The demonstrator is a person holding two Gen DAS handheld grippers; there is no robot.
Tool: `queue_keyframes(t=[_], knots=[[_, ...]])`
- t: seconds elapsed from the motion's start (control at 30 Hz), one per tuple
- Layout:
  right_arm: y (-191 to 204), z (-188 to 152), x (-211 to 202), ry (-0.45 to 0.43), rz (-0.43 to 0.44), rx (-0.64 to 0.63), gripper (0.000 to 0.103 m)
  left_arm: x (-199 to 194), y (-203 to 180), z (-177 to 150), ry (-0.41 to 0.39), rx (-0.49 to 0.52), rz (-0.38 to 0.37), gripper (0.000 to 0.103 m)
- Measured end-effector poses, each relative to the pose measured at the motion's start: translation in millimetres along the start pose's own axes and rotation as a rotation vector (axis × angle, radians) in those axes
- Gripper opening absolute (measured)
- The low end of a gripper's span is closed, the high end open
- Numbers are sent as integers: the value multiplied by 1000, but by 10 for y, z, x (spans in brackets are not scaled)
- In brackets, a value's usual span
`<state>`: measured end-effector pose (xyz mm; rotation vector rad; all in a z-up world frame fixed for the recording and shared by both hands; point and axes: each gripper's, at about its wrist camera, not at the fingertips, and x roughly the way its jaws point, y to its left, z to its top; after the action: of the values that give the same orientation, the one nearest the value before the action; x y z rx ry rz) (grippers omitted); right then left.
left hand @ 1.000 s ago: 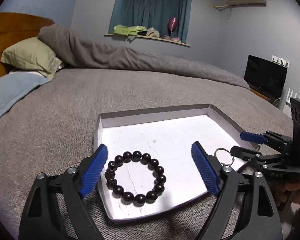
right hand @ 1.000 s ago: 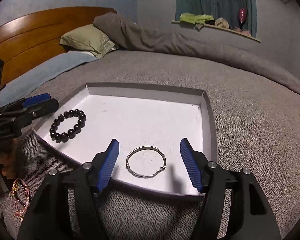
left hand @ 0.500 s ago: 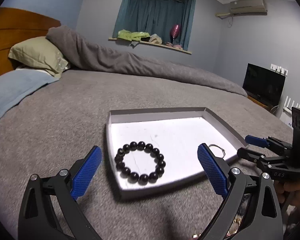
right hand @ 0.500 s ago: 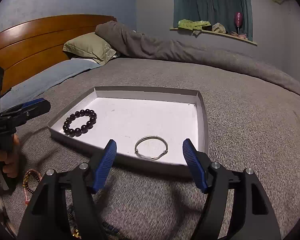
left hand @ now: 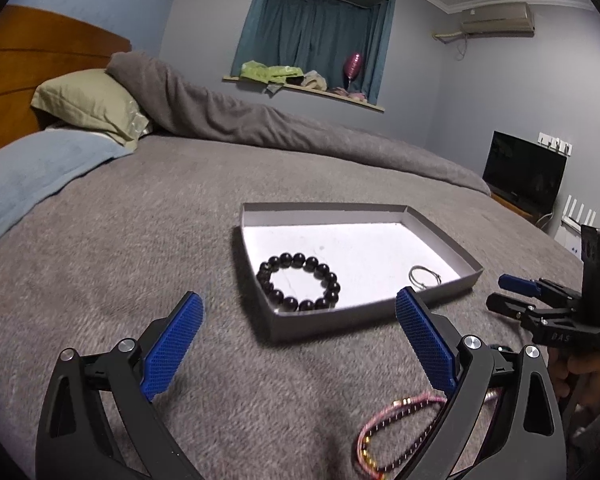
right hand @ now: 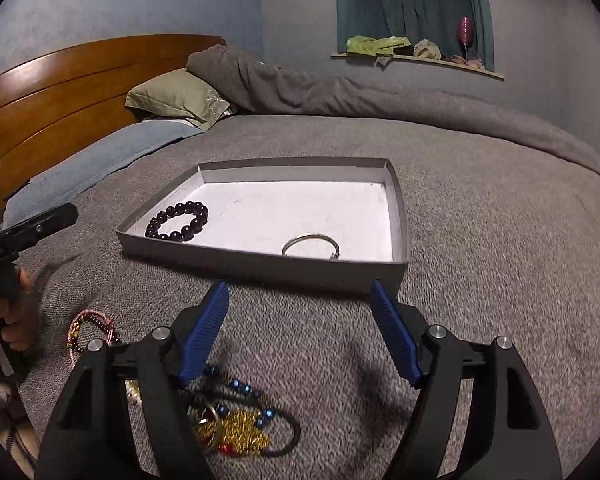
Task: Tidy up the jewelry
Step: 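Withdraw both tools from the box back toward the jewelry pile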
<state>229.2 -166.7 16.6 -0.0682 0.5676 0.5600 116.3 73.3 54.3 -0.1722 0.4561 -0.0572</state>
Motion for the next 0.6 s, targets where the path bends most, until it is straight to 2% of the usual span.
queue_keyframes(t=[0.27,0.6], knots=[[16,-109,-97,4,8,2,73,-183,-79,-239,30,53,-27,96],[-50,-178,-199,-4,15,39,73,-369,-409,-510,24,156,-120,96]])
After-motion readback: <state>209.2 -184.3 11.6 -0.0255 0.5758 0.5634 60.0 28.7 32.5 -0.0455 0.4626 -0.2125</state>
